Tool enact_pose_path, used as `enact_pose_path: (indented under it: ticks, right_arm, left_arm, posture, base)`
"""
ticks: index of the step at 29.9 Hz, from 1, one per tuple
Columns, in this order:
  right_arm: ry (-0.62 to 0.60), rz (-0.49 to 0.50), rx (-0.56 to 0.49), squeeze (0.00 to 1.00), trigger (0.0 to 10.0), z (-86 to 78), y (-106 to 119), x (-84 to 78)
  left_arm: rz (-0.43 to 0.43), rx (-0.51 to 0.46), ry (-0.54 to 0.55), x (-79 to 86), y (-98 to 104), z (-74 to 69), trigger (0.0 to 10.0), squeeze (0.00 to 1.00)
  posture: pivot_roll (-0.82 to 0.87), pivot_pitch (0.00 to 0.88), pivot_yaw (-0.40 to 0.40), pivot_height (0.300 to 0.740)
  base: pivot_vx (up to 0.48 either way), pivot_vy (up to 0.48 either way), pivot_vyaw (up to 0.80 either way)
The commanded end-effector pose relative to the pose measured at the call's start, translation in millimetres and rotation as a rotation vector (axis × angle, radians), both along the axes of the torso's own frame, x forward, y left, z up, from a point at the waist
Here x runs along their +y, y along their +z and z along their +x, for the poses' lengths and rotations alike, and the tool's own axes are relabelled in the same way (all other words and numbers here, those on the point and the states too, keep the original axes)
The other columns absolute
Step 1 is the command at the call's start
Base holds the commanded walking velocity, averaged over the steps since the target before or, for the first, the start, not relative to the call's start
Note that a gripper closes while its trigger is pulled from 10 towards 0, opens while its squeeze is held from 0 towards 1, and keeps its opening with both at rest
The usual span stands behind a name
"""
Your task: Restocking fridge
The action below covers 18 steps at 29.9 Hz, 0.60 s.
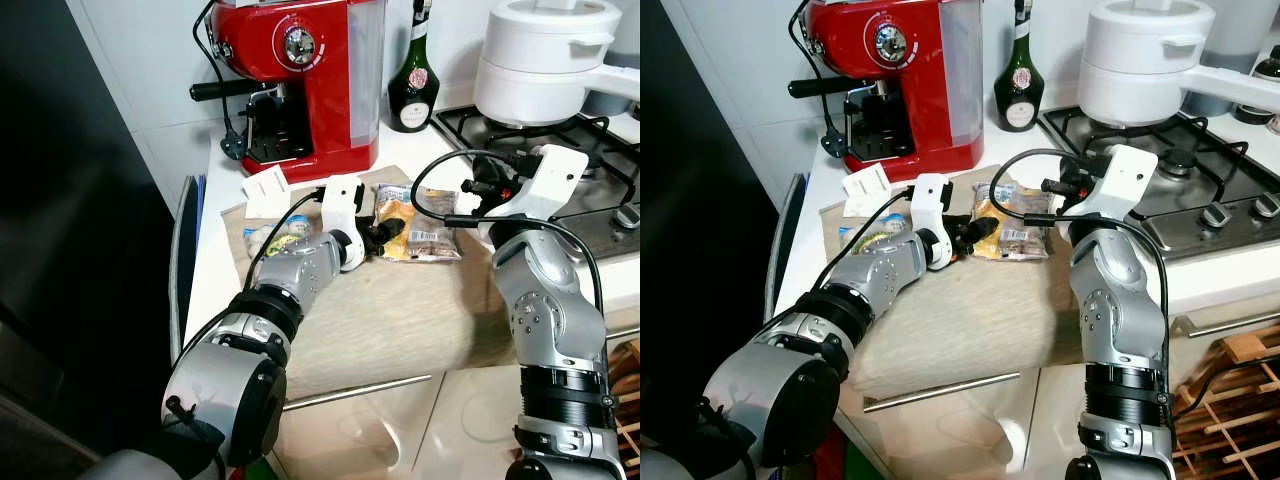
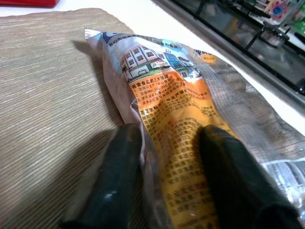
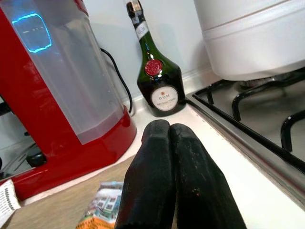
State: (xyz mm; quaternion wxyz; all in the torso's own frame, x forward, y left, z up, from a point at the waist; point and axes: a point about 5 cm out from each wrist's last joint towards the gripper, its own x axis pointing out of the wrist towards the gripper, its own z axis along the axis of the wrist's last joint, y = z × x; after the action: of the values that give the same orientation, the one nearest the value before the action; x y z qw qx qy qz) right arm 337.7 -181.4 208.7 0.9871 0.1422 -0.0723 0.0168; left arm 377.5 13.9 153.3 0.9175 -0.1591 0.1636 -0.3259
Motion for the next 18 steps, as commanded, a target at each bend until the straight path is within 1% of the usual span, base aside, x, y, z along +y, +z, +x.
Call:
enact_pose_path:
  ticks: [1,3,4,6,7,8,9,10,12,13,14,15,16,17,18]
  right_arm:
    - [0.015,0.003,-0.011,0.00,10.0,1.2,2.5,5.7]
    - [0.010,-0.001,-0.016,0.00,10.0,0.6,3.5,4.5]
    - [0.003,-0.006,-0.019,0.00,10.0,-0.1,3.8,2.7]
    - [-0.005,-0.011,-0.020,0.00,10.0,-0.6,3.6,0.5]
    - [-0.005,-0.011,-0.020,0.00,10.0,-0.6,3.6,0.5]
    - [-0.016,-0.021,-0.022,0.00,10.0,-1.0,2.9,-2.8]
    - [-0.016,-0.021,-0.022,0.00,10.0,-1.0,2.9,-2.8]
    - [-0.024,-0.020,-0.020,0.00,10.0,-1.3,1.8,-5.2]
    - [-0.027,-0.014,-0.019,0.00,10.0,-1.2,1.4,-6.2]
    - [-0.027,0.007,-0.017,0.00,10.0,-1.1,1.8,-7.7]
    - [-0.022,0.095,-0.004,0.00,10.0,1.1,4.5,-13.8]
    - [-0.021,0.115,-0.001,0.00,10.0,1.8,5.4,-15.6]
    - [-0.020,0.123,0.000,0.00,10.0,2.3,5.8,-16.5]
    - [-0.020,0.107,-0.009,0.00,10.0,2.5,7.6,-18.1]
    - [-0.020,0.107,-0.009,0.00,10.0,2.5,7.6,-18.1]
  left_arm:
    - [-0.029,-0.014,0.018,5.7,2.2,1.9,0.0,0.00]
    - [-0.052,-0.078,0.011,7.4,17.8,5.9,0.0,0.00]
    - [-0.075,-0.129,0.013,11.3,31.1,8.9,0.0,0.00]
    - [-0.108,-0.170,0.014,16.3,43.5,10.9,0.0,0.00]
    - [-0.108,-0.170,0.014,16.3,43.5,10.9,0.0,0.00]
    - [-0.151,-0.218,0.023,24.5,60.0,12.2,0.0,0.00]
    - [-0.151,-0.218,0.023,24.5,60.0,12.2,0.0,0.00]
    - [-0.173,-0.257,0.024,30.7,70.5,11.9,0.0,0.00]
    - [-0.174,-0.273,0.028,33.7,73.9,11.9,0.0,0.00]
    - [-0.172,-0.292,0.035,37.9,77.8,12.1,0.0,0.00]
    - [-0.167,-0.341,0.039,45.7,87.1,10.9,0.0,0.00]
    - [-0.160,-0.357,0.038,47.7,89.4,10.2,0.0,0.00]
    - [-0.155,-0.365,0.037,48.7,90.6,9.4,0.0,0.00]
    - [-0.134,-0.369,0.014,48.7,90.2,7.3,0.0,0.00]
    - [-0.134,-0.369,0.014,48.7,90.2,7.3,0.0,0.00]
  posture:
    - [-0.21,0.000,0.121,0.740]
    - [-0.22,0.000,0.123,0.740]
    - [-0.22,0.000,0.123,0.740]
    - [-0.22,0.000,0.122,0.740]
    - [-0.22,0.000,0.122,0.740]
    - [-0.22,0.000,0.122,0.740]
    - [-0.22,0.000,0.122,0.740]
    - [-0.21,0.000,0.116,0.740]
    - [-0.21,0.000,0.114,0.740]
    - [-0.21,0.000,0.114,0.740]
    - [-0.21,0.000,0.111,0.740]
    - [-0.21,0.000,0.111,0.740]
    - [-0.21,0.000,0.111,0.740]
    - [-0.21,0.000,0.112,0.740]
    - [-0.21,0.000,0.112,0.740]
  base:
    - [0.000,0.000,0.00]
    - [0.000,0.000,0.00]
    - [0.000,0.000,0.00]
    - [0.000,0.000,0.00]
    - [0.000,0.000,0.00]
    - [0.000,0.000,0.00]
    - [0.000,0.000,0.00]
    - [0.000,0.000,0.00]
    - [0.000,0.000,0.00]
    - [0.000,0.000,0.00]
    - [0.000,0.000,0.00]
    - [0.000,0.000,0.00]
    - [0.000,0.000,0.00]
    - [0.000,0.000,0.00]
    - [0.000,0.000,0.00]
